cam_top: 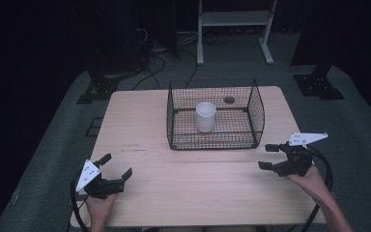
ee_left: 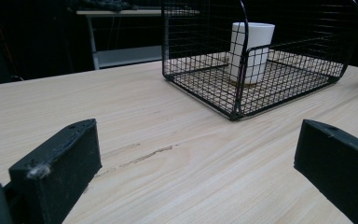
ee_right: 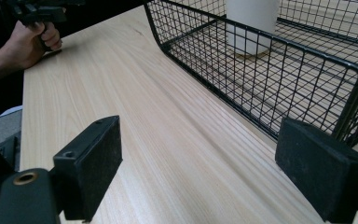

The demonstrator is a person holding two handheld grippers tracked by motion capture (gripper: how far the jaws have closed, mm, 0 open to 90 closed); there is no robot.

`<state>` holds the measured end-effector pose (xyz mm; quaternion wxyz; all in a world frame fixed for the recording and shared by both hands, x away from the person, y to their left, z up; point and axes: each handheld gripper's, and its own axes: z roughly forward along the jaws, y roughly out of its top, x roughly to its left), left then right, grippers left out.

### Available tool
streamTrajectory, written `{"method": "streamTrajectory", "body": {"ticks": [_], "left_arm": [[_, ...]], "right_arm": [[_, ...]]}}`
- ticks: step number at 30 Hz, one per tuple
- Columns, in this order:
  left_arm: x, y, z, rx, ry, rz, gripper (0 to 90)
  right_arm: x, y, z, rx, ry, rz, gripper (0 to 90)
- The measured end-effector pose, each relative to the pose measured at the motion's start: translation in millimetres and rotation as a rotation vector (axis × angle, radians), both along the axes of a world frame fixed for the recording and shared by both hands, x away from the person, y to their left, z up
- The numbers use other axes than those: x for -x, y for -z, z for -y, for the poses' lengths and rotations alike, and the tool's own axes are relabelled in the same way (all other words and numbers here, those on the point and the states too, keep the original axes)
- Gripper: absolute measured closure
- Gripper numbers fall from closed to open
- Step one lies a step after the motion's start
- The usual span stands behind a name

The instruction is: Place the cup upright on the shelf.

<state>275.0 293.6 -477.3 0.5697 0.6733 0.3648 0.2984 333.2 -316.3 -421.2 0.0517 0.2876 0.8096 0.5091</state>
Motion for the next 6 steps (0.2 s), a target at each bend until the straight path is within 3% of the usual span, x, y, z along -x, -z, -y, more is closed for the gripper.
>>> {"method": "streamTrajectory", "body": {"ticks": [6], "left_arm": [[-0.3, 0.1, -0.1, 0.0, -0.005, -0.001, 0.0]], "right_arm": [[5.7, 4.7, 1.6, 0.004, 0.012, 0.003, 13.8]]}}
